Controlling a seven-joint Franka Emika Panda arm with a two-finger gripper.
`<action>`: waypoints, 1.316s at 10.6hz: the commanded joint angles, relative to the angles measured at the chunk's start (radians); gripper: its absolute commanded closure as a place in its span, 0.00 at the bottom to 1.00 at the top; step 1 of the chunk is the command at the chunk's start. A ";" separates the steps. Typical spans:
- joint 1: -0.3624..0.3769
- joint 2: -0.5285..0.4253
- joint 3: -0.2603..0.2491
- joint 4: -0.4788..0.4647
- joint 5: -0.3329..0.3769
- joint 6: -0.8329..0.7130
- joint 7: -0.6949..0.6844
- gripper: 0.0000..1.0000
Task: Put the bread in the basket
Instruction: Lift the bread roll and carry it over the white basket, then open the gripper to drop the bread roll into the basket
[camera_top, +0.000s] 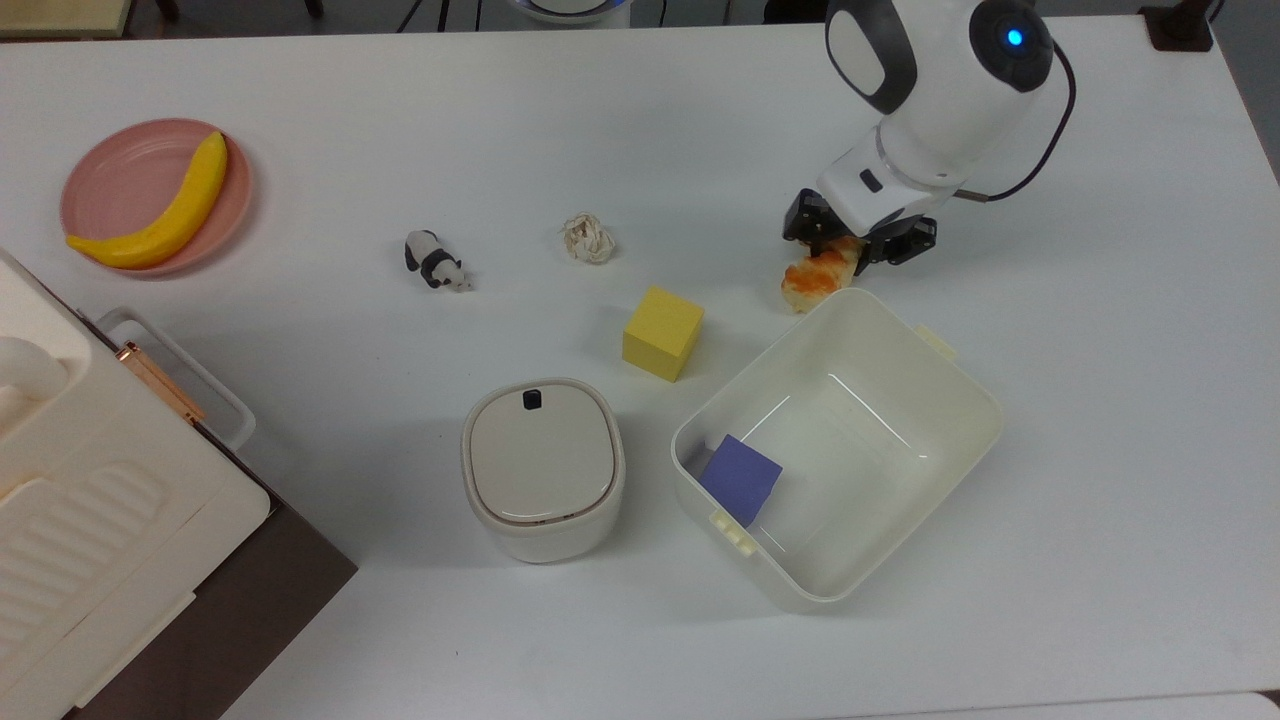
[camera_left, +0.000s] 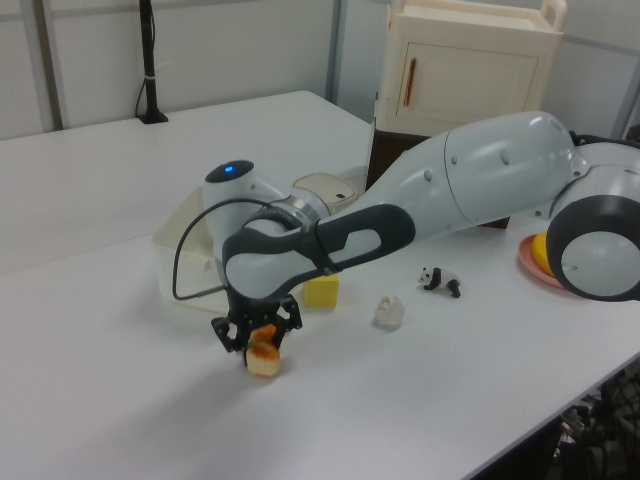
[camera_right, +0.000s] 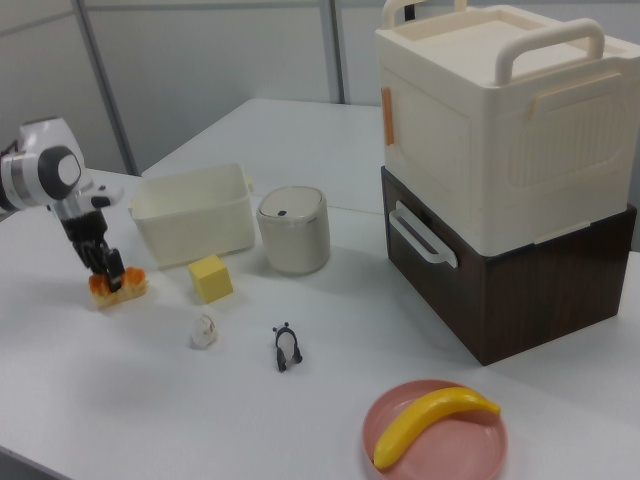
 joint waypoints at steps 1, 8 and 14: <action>-0.021 -0.105 -0.012 0.081 0.004 -0.072 -0.048 1.00; -0.107 -0.109 -0.075 0.232 0.126 0.079 0.070 0.66; -0.101 -0.037 -0.127 0.230 0.060 0.279 0.199 0.00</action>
